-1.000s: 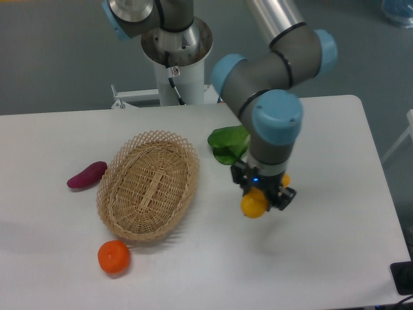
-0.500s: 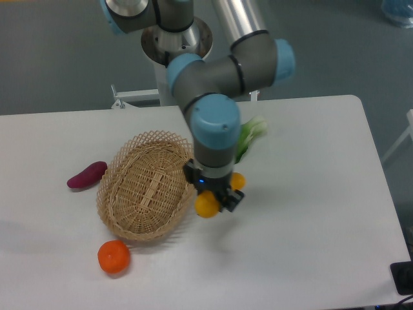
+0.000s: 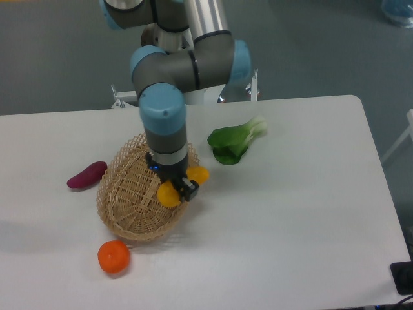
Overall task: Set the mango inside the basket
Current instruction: 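Carry the held yellow mango over to the wicker basket, then lower the mango into the basket and open the gripper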
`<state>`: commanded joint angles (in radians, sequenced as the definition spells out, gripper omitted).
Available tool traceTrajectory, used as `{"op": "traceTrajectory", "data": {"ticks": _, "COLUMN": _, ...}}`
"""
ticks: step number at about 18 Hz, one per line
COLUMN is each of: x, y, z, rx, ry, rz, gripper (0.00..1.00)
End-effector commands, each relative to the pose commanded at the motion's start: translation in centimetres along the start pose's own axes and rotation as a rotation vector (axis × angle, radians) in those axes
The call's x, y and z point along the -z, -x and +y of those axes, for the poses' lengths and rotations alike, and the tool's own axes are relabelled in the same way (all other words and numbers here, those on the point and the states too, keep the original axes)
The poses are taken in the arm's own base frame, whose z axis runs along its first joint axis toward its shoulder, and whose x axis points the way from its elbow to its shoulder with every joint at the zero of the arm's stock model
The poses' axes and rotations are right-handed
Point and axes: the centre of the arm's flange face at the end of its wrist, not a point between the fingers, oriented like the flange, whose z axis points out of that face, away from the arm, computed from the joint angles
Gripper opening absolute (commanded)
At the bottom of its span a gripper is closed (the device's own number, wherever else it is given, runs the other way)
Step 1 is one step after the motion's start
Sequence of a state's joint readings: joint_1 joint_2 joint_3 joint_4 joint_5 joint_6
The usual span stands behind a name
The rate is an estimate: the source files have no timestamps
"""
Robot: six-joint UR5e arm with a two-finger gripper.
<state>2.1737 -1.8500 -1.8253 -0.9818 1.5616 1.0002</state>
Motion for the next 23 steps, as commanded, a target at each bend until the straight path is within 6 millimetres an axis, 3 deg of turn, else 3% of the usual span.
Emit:
{"op": "traceTrajectory", "data": {"ticks": 7, "x": -2.3, "y": -2.6, "z": -0.7, "rx": -0.048, "ry": 0.067, "rz": 0.016, "gripper": 0.55}}
{"op": "traceTrajectory", "data": {"ticks": 11, "x": -3.1, "y": -2.7, "z": -1.0, "rx": -0.050, "ry": 0.076, "rz": 0.027, "gripper": 0.68}}
{"op": "traceTrajectory", "data": {"ticks": 19, "x": -2.7, "y": -2.7, "z": -1.1, "rx": -0.039, "ry": 0.072, "rz": 0.020, "gripper": 0.77}}
{"op": "traceTrajectory", "data": {"ticks": 21, "x": -2.4, "y": -2.4, "z": -1.1, "rx": -0.038, "ry": 0.067, "rz": 0.014, "gripper": 0.84}}
{"op": "traceTrajectory", "data": {"ticks": 23, "x": -2.0, "y": -2.0, "z": -1.1, "rx": -0.030, "ry": 0.061, "rz": 0.007, "gripper": 0.99}}
